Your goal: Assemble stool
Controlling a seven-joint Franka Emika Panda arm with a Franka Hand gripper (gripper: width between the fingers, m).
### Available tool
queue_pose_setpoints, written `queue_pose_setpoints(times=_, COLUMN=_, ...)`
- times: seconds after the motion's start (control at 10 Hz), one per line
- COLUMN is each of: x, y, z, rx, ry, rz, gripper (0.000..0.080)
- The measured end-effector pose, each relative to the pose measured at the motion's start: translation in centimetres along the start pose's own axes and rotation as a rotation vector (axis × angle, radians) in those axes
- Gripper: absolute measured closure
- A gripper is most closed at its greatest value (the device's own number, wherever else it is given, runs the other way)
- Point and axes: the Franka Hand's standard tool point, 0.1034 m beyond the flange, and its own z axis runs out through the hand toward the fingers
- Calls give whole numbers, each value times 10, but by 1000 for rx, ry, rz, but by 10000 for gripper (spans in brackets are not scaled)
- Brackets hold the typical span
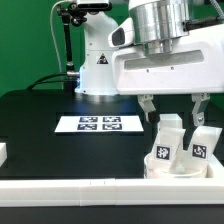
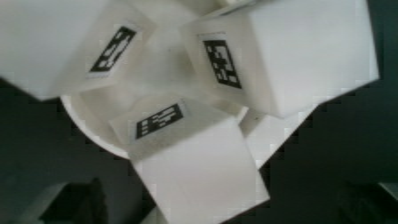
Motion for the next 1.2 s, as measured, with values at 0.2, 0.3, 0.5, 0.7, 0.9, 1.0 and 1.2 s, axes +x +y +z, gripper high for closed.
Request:
queue_pose_setpoints(times=0.2, x=1, y=1, z=0, rx=-4, ry=3, rz=-161, gripper=150)
queue_pose_setpoints(times=0.3, x=1, y=1, z=0, rx=-10, ry=6, rz=-279, gripper=150)
queue_pose_setpoints(times=0.5, x=-2, y=-3, z=1, rx=-17, ry=26, rz=-516, gripper=150)
queue_pose_setpoints(times=0.7, x=-3, y=-3, z=2, rx=-32, ry=22, rz=-772, gripper=150)
queue_pose_setpoints(times=0.9, x=0, y=0, z=1, rx=-40, ry=18, rz=-989, gripper=150)
queue_pose_setpoints(times=1.0, x=-1, y=1, z=2, rx=-42, ry=15, rz=-1066, gripper=150)
queue_pose_setpoints(times=1.2, x=-1, y=2, z=3, rx=-60, ry=10, rz=-1236, gripper=150)
